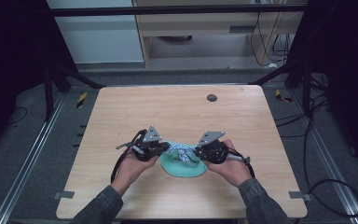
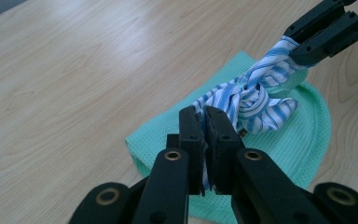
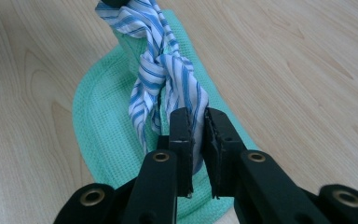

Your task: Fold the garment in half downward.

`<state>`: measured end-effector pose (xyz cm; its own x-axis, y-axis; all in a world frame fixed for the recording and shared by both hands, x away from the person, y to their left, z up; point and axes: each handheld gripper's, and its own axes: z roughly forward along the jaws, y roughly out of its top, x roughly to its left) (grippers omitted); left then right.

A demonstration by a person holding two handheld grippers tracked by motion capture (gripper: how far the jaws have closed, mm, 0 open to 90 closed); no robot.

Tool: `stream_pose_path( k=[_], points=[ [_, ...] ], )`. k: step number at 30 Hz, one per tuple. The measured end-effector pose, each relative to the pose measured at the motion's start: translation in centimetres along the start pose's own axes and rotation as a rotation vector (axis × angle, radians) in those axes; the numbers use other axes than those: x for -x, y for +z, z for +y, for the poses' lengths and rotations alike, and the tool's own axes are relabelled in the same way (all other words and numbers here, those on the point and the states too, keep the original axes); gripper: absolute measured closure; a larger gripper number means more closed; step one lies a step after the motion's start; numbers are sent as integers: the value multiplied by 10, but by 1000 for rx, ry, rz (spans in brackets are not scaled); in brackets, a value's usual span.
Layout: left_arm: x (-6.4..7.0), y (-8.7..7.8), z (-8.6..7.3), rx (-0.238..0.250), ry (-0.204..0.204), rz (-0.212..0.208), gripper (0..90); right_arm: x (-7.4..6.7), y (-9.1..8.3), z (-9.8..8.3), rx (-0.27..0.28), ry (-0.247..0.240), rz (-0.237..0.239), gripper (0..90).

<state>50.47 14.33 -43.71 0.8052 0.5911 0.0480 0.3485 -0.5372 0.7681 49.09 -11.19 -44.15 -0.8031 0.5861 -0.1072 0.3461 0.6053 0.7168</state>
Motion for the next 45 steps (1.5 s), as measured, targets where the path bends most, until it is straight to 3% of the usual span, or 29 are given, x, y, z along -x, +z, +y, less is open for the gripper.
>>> stream_pose_path(
  k=[30, 45],
  points=[
    [12, 5, -22, -15, -2, -23, 858, -11, 4, -18, -23, 10, 23, 781],
    [14, 2, -23, -4, 4, -32, 859, -9, 9, -16, -48, 34, 17, 542]
  ],
)
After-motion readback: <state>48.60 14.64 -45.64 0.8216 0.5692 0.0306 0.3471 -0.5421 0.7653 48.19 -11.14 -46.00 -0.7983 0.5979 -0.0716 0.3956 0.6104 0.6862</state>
